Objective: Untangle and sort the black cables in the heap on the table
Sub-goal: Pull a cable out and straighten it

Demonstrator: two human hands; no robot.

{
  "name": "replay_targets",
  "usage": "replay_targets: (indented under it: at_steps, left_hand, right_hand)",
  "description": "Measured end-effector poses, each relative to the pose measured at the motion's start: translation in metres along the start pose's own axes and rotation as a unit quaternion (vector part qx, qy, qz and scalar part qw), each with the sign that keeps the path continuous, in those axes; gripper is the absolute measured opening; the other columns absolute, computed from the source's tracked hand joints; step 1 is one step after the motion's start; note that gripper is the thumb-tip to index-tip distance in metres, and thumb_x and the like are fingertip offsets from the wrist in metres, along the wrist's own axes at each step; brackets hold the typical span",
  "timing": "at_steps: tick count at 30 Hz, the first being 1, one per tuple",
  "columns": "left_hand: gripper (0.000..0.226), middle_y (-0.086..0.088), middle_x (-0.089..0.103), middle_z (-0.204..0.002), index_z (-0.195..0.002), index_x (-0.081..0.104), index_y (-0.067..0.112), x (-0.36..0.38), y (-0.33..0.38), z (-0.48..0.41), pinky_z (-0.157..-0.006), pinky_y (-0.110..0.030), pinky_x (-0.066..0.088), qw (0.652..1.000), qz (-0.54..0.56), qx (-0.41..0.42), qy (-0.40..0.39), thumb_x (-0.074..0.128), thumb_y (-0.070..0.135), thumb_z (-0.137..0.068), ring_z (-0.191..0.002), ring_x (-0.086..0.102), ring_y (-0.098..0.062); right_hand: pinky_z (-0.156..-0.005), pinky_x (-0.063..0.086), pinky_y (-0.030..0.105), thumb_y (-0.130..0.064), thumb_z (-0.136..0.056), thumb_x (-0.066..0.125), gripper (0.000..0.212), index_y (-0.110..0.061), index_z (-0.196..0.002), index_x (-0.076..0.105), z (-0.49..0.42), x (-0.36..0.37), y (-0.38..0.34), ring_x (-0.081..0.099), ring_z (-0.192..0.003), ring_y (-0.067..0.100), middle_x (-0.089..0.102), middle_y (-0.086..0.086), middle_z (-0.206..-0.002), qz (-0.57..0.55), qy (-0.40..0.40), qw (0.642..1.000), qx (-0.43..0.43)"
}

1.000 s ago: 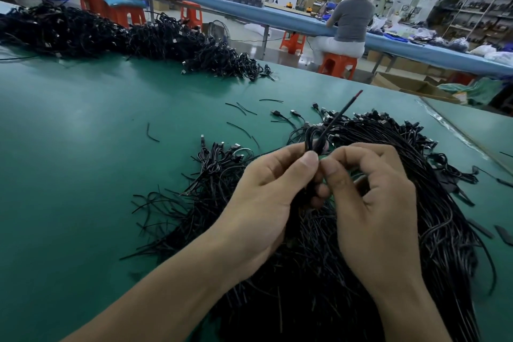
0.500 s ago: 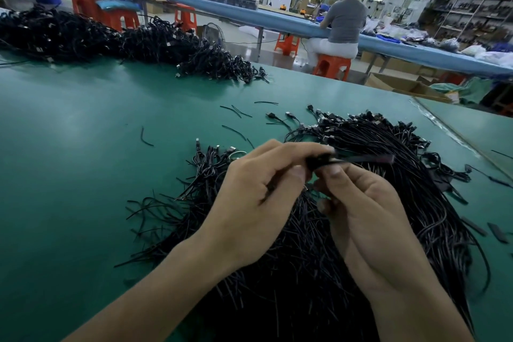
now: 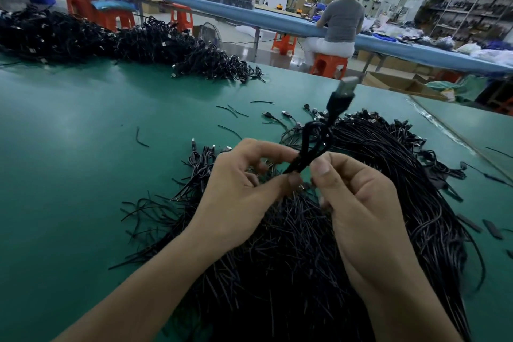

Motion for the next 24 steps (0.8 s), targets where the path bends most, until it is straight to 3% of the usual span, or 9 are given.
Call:
replay_targets:
  at_steps: [2, 4, 6, 9, 12, 14, 18, 21, 24]
  left_hand:
    - [0.029, 0.019, 0.051, -0.061, -0.082, 0.071, 0.043, -0.002, -0.001, 0.0, -0.05, -0.013, 0.035, 1.0, 0.007, -0.007, 0.01, 0.085, 0.018, -0.075, -0.054, 0.039, -0.001]
    - [0.023, 0.013, 0.051, -0.058, -0.081, 0.069, 0.037, 0.0, 0.0, 0.001, -0.048, -0.016, 0.036, 0.999, 0.029, -0.013, -0.004, 0.086, 0.026, -0.072, -0.052, 0.04, -0.004]
    - [0.019, 0.008, 0.059, -0.059, -0.08, 0.069, 0.033, 0.002, 0.0, 0.002, -0.049, -0.018, 0.04, 0.997, 0.055, -0.05, -0.025, 0.083, 0.035, -0.068, -0.052, 0.047, -0.008]
    - [0.01, -0.006, 0.07, -0.067, -0.084, 0.074, 0.021, 0.006, -0.003, 0.003, -0.055, -0.024, 0.051, 0.98, 0.149, -0.124, -0.05, 0.071, 0.023, -0.076, -0.058, 0.064, -0.017]
    - [0.038, -0.017, 0.074, -0.079, -0.084, 0.079, 0.013, 0.008, -0.006, 0.003, -0.059, -0.029, 0.057, 0.929, 0.297, -0.209, -0.067, 0.046, 0.03, -0.079, -0.067, 0.072, -0.027]
    - [0.045, -0.02, 0.075, -0.087, -0.088, 0.08, 0.01, 0.005, -0.004, 0.0, -0.062, -0.03, 0.058, 0.909, 0.338, -0.232, -0.074, 0.044, 0.035, -0.078, -0.073, 0.073, -0.028]
    - [0.034, -0.004, 0.075, -0.091, -0.091, 0.077, 0.024, 0.002, -0.003, 0.0, -0.066, -0.025, 0.056, 0.943, 0.237, -0.226, -0.066, 0.07, 0.051, -0.072, -0.078, 0.069, -0.015]
    - [0.04, 0.002, 0.075, -0.084, -0.098, 0.069, 0.021, 0.001, -0.002, 0.001, -0.066, -0.017, 0.053, 0.966, 0.184, -0.176, -0.042, 0.088, 0.023, -0.064, -0.072, 0.068, -0.009]
    - [0.057, 0.0, 0.077, -0.096, -0.121, 0.057, 0.02, 0.003, 0.001, 0.001, -0.075, -0.018, 0.054, 0.976, 0.155, -0.139, -0.066, 0.083, 0.011, -0.071, -0.082, 0.067, -0.008]
  right_hand:
    - [-0.062, 0.043, 0.01, -0.038, -0.079, 0.062, 0.022, -0.018, -0.077, 0.07, -0.001, -0.001, -0.001, 0.056, -0.061, -0.002, 0.059, -0.017, -0.066, 0.052, 0.004, 0.998, -0.023]
    - [-0.067, 0.045, 0.014, -0.04, -0.08, 0.062, 0.019, -0.024, -0.078, 0.071, -0.001, -0.002, -0.001, 0.06, -0.07, 0.002, 0.061, -0.013, -0.077, 0.086, 0.0, 0.996, -0.033]
    - [-0.072, 0.047, 0.014, -0.036, -0.082, 0.063, 0.017, -0.025, -0.072, 0.071, -0.001, -0.003, -0.002, 0.062, -0.08, 0.003, 0.063, -0.009, -0.087, 0.116, -0.002, 0.992, -0.053]
    - [-0.069, 0.045, 0.011, -0.023, -0.088, 0.067, 0.015, -0.03, -0.075, 0.067, -0.001, -0.005, -0.003, 0.06, -0.083, 0.002, 0.061, -0.009, -0.092, 0.167, 0.002, 0.982, -0.084]
    - [-0.066, 0.043, 0.01, -0.021, -0.089, 0.066, 0.017, -0.033, -0.078, 0.064, 0.0, -0.005, -0.004, 0.057, -0.084, 0.001, 0.058, -0.011, -0.093, 0.211, 0.009, 0.972, -0.104]
    - [-0.063, 0.04, 0.008, -0.019, -0.09, 0.067, 0.019, -0.034, -0.078, 0.064, 0.0, -0.006, -0.004, 0.054, -0.082, -0.002, 0.056, -0.012, -0.094, 0.23, 0.012, 0.966, -0.115]
    - [-0.07, 0.038, 0.006, -0.024, -0.089, 0.067, 0.017, -0.037, -0.079, 0.062, 0.0, -0.003, 0.0, 0.053, -0.093, -0.001, 0.054, -0.016, -0.098, 0.27, 0.002, 0.957, -0.102]
    - [-0.072, 0.039, 0.005, -0.018, -0.09, 0.067, 0.019, -0.035, -0.081, 0.063, 0.0, -0.002, 0.004, 0.054, -0.093, -0.001, 0.055, -0.015, -0.096, 0.288, 0.003, 0.952, -0.105]
    - [-0.073, 0.043, 0.007, -0.02, -0.091, 0.066, 0.02, -0.033, -0.076, 0.065, -0.001, -0.004, 0.006, 0.058, -0.09, -0.001, 0.058, -0.015, -0.091, 0.244, 0.018, 0.967, -0.076]
Point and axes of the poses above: each hand's wrist, its own z-axis away from the middle knuckle, its own x-axis out of the palm, y = z × x, the point moved 3 cm from there along -z, towards the middle knuckle
